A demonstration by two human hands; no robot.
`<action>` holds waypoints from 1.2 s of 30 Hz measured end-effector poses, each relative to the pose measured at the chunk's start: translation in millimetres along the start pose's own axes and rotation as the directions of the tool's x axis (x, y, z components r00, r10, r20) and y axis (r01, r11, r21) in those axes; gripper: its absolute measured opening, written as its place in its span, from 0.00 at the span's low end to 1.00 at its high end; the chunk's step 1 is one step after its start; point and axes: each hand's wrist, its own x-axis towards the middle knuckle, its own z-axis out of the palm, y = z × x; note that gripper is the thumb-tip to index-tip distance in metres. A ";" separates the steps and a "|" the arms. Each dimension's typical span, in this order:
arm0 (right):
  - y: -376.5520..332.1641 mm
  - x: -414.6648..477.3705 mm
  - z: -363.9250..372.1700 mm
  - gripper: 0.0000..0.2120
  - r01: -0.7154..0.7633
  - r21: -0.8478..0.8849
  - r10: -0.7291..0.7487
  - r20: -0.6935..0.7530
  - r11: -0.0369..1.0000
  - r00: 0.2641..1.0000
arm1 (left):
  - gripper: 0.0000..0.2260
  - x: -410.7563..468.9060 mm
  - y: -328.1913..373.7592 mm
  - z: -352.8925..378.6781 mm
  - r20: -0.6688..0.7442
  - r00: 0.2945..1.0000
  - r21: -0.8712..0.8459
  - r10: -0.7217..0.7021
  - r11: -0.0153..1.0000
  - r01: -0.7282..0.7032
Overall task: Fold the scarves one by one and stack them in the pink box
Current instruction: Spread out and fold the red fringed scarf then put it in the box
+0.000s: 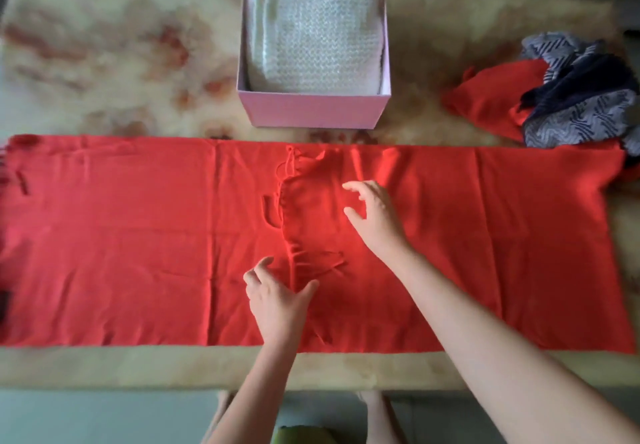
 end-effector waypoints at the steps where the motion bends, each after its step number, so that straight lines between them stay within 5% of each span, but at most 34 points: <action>1: -6.0 12.4 2.4 0.21 -0.004 -0.020 0.004 0.029 1.000 1.000 | 0.36 -4.1 -5.2 1.3 0.006 1.000 0.014 -0.001 1.000 0.001; 6: -39.3 70.7 15.1 0.26 -0.029 -0.062 0.039 0.162 0.998 0.986 | 0.21 -18.0 -21.0 2.7 0.042 0.999 0.129 0.011 0.992 -0.016; 10: -55.7 100.4 26.9 0.20 0.057 -0.197 -0.003 0.265 0.979 0.964 | 0.21 -22.4 -34.1 1.5 0.057 0.998 0.159 0.036 0.986 -0.045; 14: -65.5 112.5 28.4 0.13 0.124 -0.322 -0.002 0.355 0.938 0.935 | 0.10 -24.6 -48.6 1.8 0.021 0.997 0.101 0.078 0.992 -0.080; 17: -69.0 113.8 27.9 0.08 0.087 -0.322 0.004 0.271 0.943 0.963 | 0.04 -22.2 -53.4 -5.4 0.006 0.999 -0.019 0.051 0.999 -0.051; 21: -77.0 115.2 27.9 0.08 0.028 -0.233 0.024 0.215 0.972 0.976 | 0.08 -17.3 -49.9 -21.4 0.087 0.994 -0.219 -0.068 0.972 0.086; 29: -81.7 113.8 22.4 0.11 -0.030 -0.178 0.070 0.228 0.984 0.971 | 0.04 -29.6 -49.3 -26.9 0.307 0.947 -0.355 -0.098 0.911 0.210; 33: -84.0 111.9 22.9 0.11 -0.011 -0.145 0.045 0.232 0.989 0.972 | 0.13 -26.8 -58.7 -23.9 0.292 0.955 -0.240 -0.051 0.963 0.124; 36: -85.0 110.4 21.8 0.06 -0.030 -0.093 0.054 0.270 0.995 0.961 | 0.05 -23.1 -60.6 -25.9 0.270 0.962 -0.189 -0.039 0.978 0.093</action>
